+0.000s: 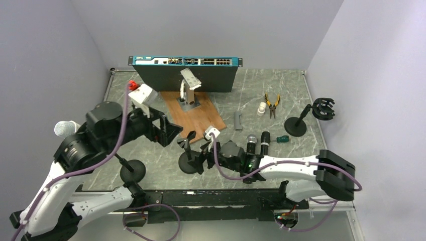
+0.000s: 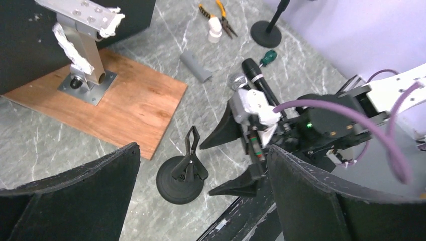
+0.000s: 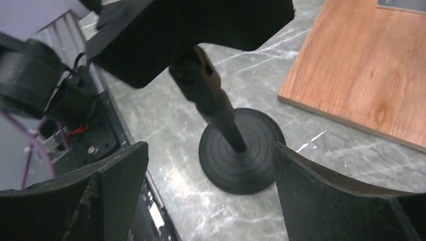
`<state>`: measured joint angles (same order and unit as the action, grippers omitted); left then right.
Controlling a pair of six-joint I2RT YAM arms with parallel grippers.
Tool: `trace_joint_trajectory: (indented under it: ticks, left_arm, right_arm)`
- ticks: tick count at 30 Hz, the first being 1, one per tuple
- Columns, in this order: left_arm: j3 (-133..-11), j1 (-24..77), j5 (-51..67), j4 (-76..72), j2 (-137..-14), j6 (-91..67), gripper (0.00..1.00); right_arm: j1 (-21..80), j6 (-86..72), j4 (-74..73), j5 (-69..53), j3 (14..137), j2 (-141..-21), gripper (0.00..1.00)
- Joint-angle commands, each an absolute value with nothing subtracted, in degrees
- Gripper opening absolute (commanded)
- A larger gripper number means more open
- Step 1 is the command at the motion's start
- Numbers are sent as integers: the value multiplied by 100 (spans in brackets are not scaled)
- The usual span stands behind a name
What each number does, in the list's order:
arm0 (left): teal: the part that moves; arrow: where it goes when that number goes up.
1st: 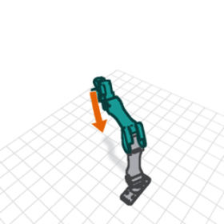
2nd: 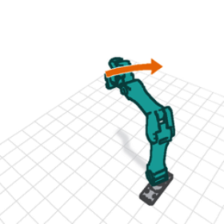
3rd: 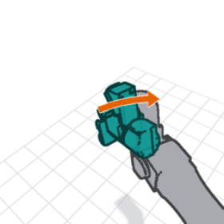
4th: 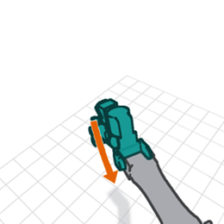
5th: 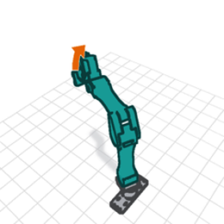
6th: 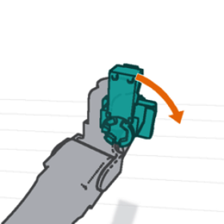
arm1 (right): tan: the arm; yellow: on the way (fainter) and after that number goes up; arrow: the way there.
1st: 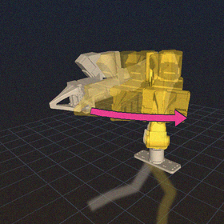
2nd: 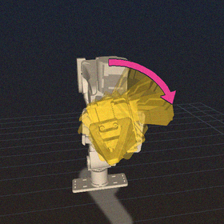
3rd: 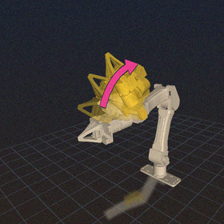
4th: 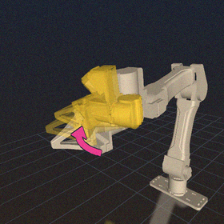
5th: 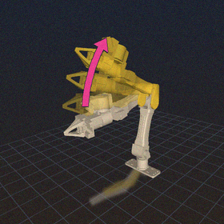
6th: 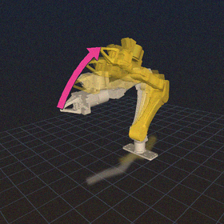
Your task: Remove the microphone from the stand
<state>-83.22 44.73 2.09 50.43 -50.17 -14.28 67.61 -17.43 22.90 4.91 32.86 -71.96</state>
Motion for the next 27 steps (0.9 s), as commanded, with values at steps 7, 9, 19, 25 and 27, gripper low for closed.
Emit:
trace_joint_trajectory:
  ticks: [7,9,19,25,27]
  left_arm:
    - [-8331,4475,300,5151,-4436,-1918,99]
    - [-8265,4480,300,5179,-4345,-1935,99]
    - [-9295,4476,17,5913,-4555,-1320,100]
    - [-9580,4481,-440,6104,-4572,-1265,99]
    - [-9662,4481,-621,6163,-4545,-1276,99]
  right_arm:
    - [7173,-853,4296,2260,3850,-8645,61]
    - [7182,-771,4437,2351,3844,-8724,51]
    - [7023,-277,4363,2319,3965,-9092,15]
    - [6979,-102,3891,3102,3781,-8744,2]
    - [6939,-233,3552,3719,3721,-8594,1]
